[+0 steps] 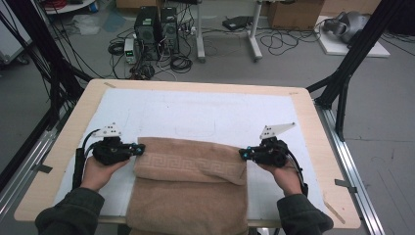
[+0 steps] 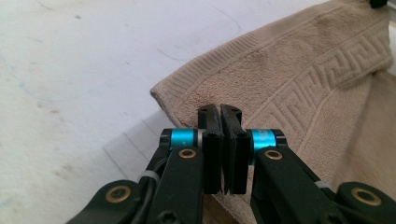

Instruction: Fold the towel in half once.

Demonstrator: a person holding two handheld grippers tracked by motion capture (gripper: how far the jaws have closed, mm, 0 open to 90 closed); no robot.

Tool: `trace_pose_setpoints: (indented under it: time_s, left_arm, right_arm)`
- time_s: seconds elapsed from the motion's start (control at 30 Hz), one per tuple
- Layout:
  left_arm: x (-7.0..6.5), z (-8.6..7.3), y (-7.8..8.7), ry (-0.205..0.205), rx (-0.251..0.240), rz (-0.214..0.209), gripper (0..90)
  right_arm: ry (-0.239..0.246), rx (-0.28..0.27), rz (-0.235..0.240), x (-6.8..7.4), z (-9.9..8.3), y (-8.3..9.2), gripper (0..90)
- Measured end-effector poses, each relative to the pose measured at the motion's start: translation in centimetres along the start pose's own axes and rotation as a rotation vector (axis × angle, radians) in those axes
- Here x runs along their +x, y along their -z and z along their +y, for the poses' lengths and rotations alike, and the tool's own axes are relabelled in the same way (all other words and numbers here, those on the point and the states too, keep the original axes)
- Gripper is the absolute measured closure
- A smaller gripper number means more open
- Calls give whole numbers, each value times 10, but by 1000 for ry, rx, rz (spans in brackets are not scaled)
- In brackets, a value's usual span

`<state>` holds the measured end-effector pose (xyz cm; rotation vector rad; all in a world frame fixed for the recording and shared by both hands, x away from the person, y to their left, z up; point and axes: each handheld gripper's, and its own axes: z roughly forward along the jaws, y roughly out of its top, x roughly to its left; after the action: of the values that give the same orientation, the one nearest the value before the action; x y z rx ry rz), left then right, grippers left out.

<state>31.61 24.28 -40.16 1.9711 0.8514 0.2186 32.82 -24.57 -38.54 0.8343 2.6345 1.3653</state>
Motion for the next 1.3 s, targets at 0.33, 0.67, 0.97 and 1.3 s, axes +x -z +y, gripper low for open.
trace_pose_setpoints:
  time_s: [0.33, 0.67, 0.97, 1.3]
  left_arm:
    - [-25, -34, 6, -69, 101, -35, 871]
    - [-22, -30, 15, -44, 81, -75, 672]
    - [4, -3, -3, -38, 55, 109, 624]
    - [22, -13, -38, 4, 198, 111, 469]
  right_arm:
    - [45, 79, 48, 29, -21, -5, 895]
    - [33, 107, 62, 26, -25, -5, 753]
    - [35, 54, -85, -8, -2, -14, 628]
    - [-37, 174, -99, -27, -21, -43, 465]
